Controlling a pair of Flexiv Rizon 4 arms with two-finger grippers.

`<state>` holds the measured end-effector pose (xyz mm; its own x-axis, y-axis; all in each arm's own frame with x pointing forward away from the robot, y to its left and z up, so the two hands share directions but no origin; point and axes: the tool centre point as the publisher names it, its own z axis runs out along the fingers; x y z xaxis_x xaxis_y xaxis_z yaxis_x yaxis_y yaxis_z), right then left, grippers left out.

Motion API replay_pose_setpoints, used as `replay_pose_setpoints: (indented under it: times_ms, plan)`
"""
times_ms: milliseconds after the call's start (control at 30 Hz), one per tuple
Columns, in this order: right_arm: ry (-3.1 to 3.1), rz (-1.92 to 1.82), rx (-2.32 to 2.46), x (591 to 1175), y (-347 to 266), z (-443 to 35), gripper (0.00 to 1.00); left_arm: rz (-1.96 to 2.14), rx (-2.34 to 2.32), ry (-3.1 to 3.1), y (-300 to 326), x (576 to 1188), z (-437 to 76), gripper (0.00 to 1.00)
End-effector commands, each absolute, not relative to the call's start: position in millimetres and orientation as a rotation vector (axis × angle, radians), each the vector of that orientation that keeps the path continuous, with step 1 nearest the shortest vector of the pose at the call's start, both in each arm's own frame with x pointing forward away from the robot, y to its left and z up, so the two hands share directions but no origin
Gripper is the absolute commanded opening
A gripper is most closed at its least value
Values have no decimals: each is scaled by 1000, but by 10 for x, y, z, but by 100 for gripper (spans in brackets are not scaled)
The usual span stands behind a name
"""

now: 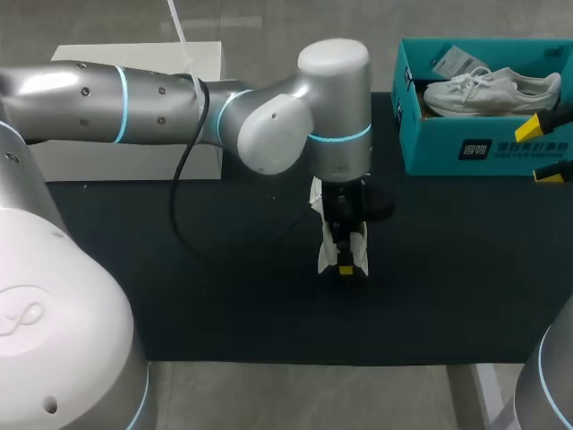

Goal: Take the shoe out of the shoebox, open the shoe tongue, remove and reinsert the insole, then place the shoe into the shoebox

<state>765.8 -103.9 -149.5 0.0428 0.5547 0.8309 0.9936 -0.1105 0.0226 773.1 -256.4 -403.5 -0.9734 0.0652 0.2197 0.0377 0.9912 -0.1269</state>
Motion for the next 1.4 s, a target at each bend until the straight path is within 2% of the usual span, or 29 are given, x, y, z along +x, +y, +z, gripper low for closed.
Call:
replay_pose_setpoints:
  times_ms: [33, 67, 100, 467, 833, 1067, 1400]
  plan:
    - [-1567, -943, -1732, 7659, -1036, -1495, 100, 174, -76, -2921, -2542, 7722, -4126, 31]
    - [-1567, -943, -1732, 7659, -1036, -1495, 100, 172, -77, -2922, -2546, 7718, -4134, 21]
    - [-1567, -943, -1732, 7659, -1036, -1495, 100, 163, -86, -2912, -2551, 7710, -4140, 0]
    - [-1567, -943, -1732, 7659, -1036, -1495, 100, 150, -112, -2850, -2478, 7578, -3722, 0]
    - [-1567, -943, -1732, 7659, -1036, -1495, 100, 23, -186, -2888, -2348, 7500, -2882, 0]
    - [-1567, -943, -1732, 7659, -1036, -1495, 100, 119, -199, -2848, -2285, 7478, -2271, 0]
    - [-1567, -943, -1732, 7659, -1036, -1495, 100, 144, -289, -2827, -2196, 7406, -1659, 0]
